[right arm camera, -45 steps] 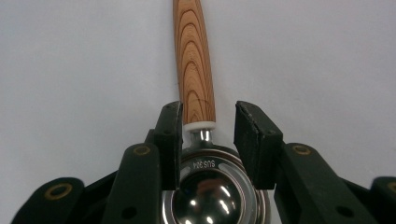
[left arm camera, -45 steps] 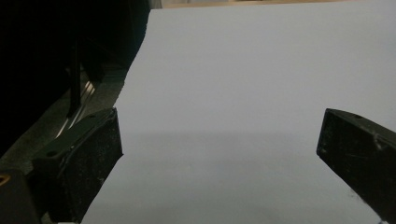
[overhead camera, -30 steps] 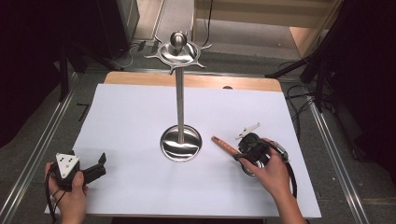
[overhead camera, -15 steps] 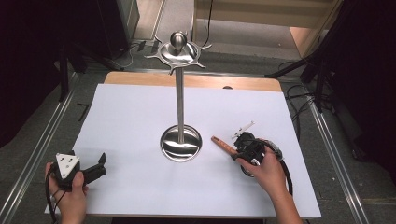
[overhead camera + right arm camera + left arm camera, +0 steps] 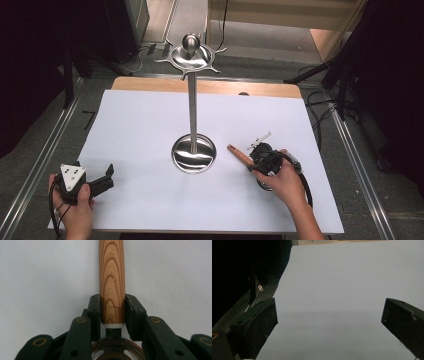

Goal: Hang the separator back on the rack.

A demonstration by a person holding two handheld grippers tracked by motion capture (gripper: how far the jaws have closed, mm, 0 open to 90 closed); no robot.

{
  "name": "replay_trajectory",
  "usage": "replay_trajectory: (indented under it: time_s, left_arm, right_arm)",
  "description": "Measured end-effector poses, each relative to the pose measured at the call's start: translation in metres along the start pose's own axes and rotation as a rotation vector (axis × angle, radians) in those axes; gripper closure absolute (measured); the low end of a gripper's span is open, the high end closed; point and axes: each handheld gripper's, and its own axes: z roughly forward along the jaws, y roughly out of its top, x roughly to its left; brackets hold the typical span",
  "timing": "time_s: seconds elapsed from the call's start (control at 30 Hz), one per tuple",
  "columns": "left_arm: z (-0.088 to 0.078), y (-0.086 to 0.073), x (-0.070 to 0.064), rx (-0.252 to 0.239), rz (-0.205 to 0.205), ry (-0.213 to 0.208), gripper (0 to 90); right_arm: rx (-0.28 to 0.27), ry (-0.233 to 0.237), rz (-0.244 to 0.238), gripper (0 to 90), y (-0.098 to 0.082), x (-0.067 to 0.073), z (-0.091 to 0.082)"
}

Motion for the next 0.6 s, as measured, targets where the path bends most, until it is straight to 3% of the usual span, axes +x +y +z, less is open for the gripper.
replay_trajectory:
  time_s: [0.37, 0.6]
  left_arm:
    - [0.000, 0.000, 0.001, 0.000, -0.006, -0.002, 1.1]
    - [-0.001, 0.000, 0.002, -0.004, -0.016, -0.004, 1.1]
  right_arm:
    - [-0.094, -0.018, 0.016, 70.6, -0.014, 0.003, -0.002]
    - [-0.210, -0.031, 0.021, 70.7, -0.023, 0.007, -0.006]
